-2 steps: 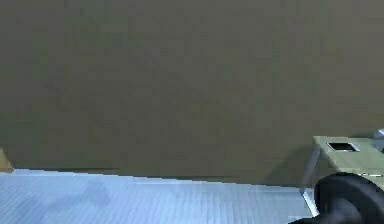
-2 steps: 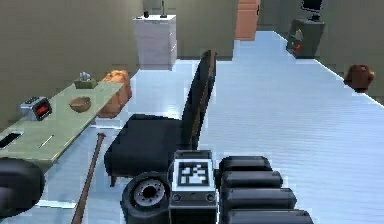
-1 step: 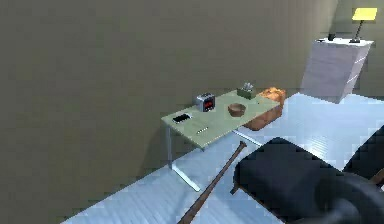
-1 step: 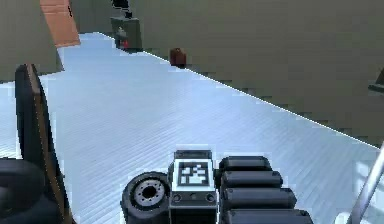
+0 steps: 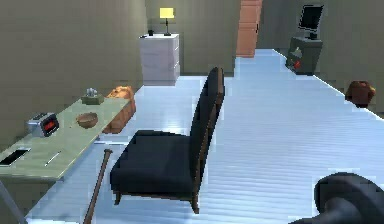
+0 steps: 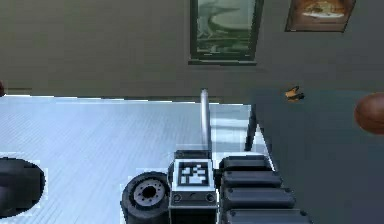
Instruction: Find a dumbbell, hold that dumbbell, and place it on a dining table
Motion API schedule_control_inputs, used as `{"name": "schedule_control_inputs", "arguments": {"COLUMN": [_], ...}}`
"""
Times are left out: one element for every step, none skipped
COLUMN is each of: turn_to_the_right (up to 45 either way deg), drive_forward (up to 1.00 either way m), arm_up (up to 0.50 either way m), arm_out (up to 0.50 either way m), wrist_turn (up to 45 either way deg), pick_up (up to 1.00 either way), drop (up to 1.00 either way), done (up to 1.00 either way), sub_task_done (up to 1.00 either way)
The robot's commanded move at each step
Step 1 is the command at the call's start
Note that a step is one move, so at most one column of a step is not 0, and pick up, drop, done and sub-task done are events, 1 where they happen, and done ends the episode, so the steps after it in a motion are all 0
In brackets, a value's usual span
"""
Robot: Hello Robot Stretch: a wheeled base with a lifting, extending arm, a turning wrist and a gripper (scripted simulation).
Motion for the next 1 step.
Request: {"name": "schedule_control_inputs", "arguments": {"turn_to_the_right": [18.0], "drive_forward": [0.00], "arm_up": [0.00], "arm_out": [0.00], "wrist_turn": [0.0], "pick_up": [0.00], "drop": [0.00], "done": [0.00], "sub_task_done": [0.00]}}
